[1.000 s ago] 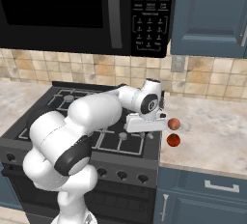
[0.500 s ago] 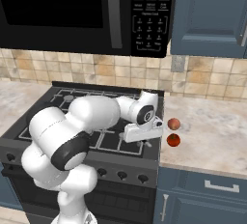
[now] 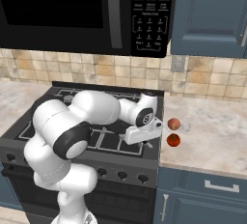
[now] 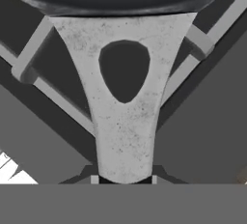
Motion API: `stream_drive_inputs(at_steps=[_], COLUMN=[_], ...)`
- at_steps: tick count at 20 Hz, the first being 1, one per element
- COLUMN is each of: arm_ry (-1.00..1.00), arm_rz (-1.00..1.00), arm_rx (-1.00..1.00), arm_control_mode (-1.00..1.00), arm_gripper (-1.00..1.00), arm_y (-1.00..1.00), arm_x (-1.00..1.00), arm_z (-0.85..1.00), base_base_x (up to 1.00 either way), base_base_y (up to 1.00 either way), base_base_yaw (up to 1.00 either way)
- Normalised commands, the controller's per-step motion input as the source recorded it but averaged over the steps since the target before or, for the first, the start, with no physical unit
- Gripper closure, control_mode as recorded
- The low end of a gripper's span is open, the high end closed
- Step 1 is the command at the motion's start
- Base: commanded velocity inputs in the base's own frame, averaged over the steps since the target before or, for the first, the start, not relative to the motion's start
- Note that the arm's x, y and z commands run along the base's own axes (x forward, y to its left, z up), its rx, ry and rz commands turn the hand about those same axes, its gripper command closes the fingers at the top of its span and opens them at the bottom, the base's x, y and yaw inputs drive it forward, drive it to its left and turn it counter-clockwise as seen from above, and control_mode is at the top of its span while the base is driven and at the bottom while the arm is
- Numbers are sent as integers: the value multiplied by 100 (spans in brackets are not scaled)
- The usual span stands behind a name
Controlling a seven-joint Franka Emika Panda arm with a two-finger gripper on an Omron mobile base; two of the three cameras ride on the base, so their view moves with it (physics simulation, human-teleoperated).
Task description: Place the pan on the front right burner on the stove. Then place the tomato and the onion in the pan and turn on the front right burner.
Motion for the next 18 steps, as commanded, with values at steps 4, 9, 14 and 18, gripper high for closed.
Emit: stream_drive_inputs(at_steps=[4,9,14,18], arm_ry=[-7,-6,-4,-2], arm_rz=[0,0,1,9], arm_rx=[-1,-2,-4,-3], arm_control_mode=[-100,-100,-100,-100], arm_gripper=[100,100,100,100], arm_y=[-13,-16,-17,-2], arm_x=[5,1,0,-19], arm_z=[-17,-13,0,0], base_base_x=[0,0,0,0], base_base_y=[0,0,0,0], base_base_yaw=[0,0,0,0])
